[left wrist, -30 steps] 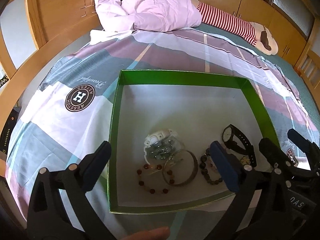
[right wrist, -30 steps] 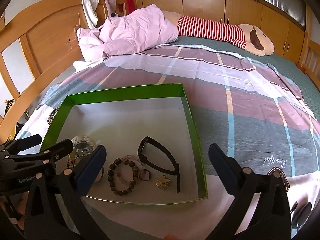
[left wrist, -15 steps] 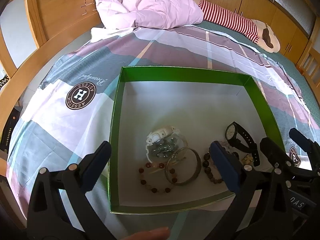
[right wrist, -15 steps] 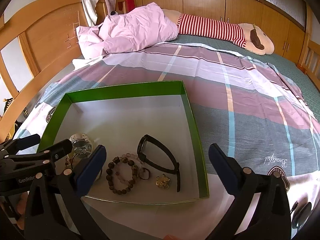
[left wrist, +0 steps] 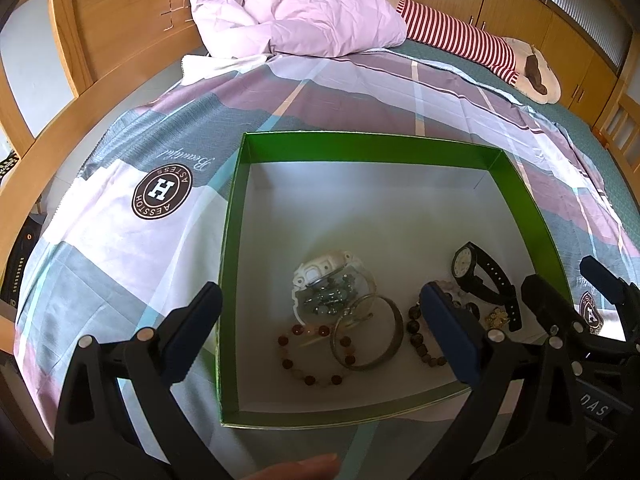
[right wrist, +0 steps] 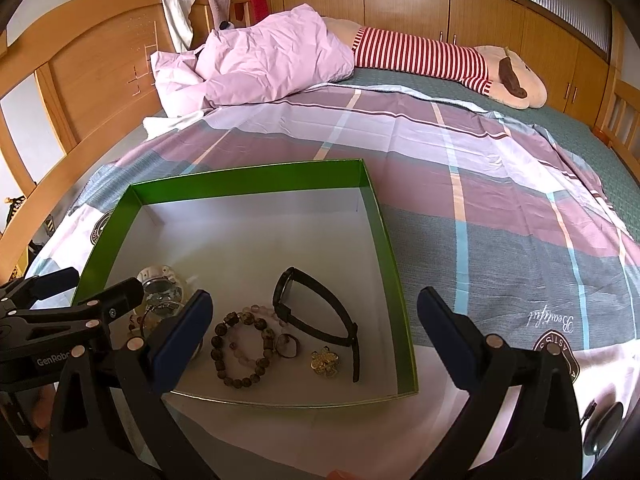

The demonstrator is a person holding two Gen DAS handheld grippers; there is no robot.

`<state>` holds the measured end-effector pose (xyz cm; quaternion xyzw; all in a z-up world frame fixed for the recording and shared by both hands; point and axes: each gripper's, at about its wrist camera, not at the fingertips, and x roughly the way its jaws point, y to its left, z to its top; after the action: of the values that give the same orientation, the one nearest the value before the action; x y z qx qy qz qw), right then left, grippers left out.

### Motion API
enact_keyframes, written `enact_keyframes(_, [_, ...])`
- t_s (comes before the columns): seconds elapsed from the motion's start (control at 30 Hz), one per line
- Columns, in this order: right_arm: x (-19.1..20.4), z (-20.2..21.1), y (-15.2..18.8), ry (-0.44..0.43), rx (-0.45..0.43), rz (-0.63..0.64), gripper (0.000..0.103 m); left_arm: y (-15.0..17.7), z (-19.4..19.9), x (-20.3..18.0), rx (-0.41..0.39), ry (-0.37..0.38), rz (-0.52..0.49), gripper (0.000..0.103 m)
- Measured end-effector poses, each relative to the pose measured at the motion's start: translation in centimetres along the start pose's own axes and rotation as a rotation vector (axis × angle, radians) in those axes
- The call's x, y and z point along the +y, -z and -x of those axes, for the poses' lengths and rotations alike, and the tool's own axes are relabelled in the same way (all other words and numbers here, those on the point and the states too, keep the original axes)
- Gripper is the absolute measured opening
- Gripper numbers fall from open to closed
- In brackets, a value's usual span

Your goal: Organize jewelry

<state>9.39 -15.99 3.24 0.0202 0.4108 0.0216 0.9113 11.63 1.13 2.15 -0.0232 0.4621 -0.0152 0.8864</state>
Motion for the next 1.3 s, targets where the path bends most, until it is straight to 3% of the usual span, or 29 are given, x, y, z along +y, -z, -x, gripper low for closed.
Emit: enact_keyframes(1.3, [0.26, -0.09, 0.04, -0.006, 0.006, -0.009, 0.100, 0.07, -0.08, -0.25, -0.001, -0.025, -0.016, 0.099])
